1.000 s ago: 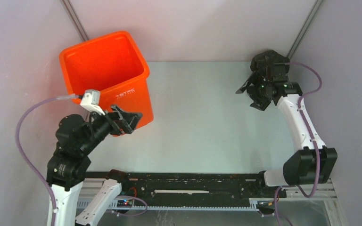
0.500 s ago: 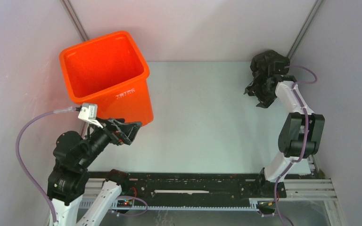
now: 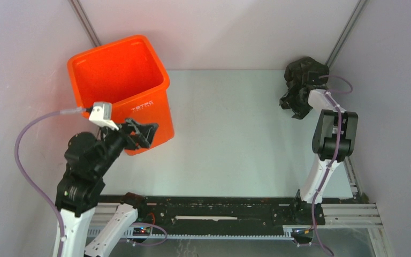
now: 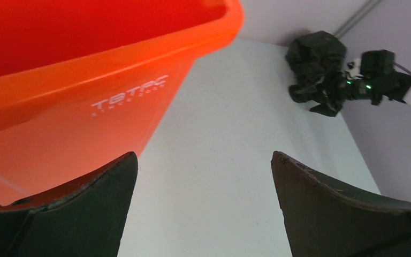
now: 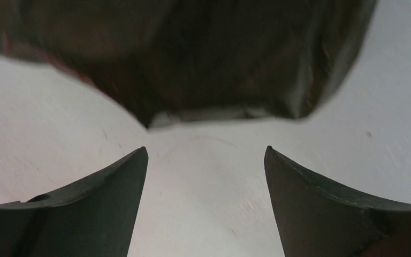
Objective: Put the trash bags into the trash bin
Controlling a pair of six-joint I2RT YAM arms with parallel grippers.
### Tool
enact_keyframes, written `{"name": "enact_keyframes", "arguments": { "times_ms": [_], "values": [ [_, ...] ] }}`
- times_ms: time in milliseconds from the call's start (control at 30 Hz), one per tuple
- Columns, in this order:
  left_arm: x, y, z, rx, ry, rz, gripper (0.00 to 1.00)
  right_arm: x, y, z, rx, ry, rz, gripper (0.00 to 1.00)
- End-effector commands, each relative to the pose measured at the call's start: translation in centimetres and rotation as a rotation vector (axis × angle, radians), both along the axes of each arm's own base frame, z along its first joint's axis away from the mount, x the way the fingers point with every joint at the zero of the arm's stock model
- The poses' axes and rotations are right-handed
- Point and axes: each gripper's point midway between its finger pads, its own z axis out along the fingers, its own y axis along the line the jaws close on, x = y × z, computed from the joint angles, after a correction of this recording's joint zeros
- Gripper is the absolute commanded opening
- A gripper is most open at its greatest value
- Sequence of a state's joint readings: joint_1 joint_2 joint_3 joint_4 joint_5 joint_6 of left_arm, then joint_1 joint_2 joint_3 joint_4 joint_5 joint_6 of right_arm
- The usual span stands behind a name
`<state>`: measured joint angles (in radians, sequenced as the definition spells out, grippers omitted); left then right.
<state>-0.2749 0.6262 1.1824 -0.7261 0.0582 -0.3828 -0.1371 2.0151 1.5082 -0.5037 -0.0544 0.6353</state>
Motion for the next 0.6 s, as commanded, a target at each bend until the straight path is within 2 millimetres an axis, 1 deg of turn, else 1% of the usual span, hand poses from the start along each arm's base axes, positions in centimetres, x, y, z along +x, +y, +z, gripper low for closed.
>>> {"name": "enact_keyframes", "arguments": {
  "times_ms": [0,33,67,133,200,300,333,400,433,500,567],
  "values": [
    [0.7,3.2,2.8,0.013,-0.093,0.183,1.0,4.8,-1.4,1.4,-0.023,-0.174,-0.089,0.86],
    [0.7,4.0,3.0,-0.003,-0.105,0.23,1.0,5.2,-1.6,1.1,-0.016,-0.18,-0.104,0.82],
    [0.6,4.6,3.2,-0.007,-0.115,0.265,1.0,5.5,-1.6,0.8,-0.004,-0.182,-0.121,0.81],
    [0.3,5.4,3.7,-0.002,-0.127,0.3,1.0,5.7,-2.5,0.0,-0.026,-0.17,-0.178,0.79],
    [-0.1,5.5,4.2,0.002,-0.135,0.296,1.0,5.9,-2.6,-0.4,-0.012,-0.168,-0.201,0.73],
    [-0.7,5.4,5.0,-0.006,-0.151,0.28,1.0,6.3,-2.0,-0.8,0.003,-0.163,-0.19,0.62],
    [-0.7,5.4,5.1,-0.012,-0.155,0.28,1.0,6.3,-1.9,-0.9,0.004,-0.154,-0.184,0.55],
    [-1.0,5.6,5.4,-0.018,-0.164,0.291,1.0,6.2,-1.4,-1.1,0.008,-0.141,-0.158,0.37],
    [-1.1,6.1,5.5,-0.029,-0.164,0.319,1.0,6.0,-1.2,-0.9,0.004,-0.138,-0.141,0.3],
    [-1.5,8.3,5.6,-0.082,-0.16,0.454,1.0,5.6,-0.5,-0.4,-0.018,-0.132,-0.089,0.16],
    [-2.1,8.8,6.3,-0.11,-0.195,0.473,1.0,5.0,0.1,0.5,-0.046,-0.129,-0.035,0.04]
  ]
}}
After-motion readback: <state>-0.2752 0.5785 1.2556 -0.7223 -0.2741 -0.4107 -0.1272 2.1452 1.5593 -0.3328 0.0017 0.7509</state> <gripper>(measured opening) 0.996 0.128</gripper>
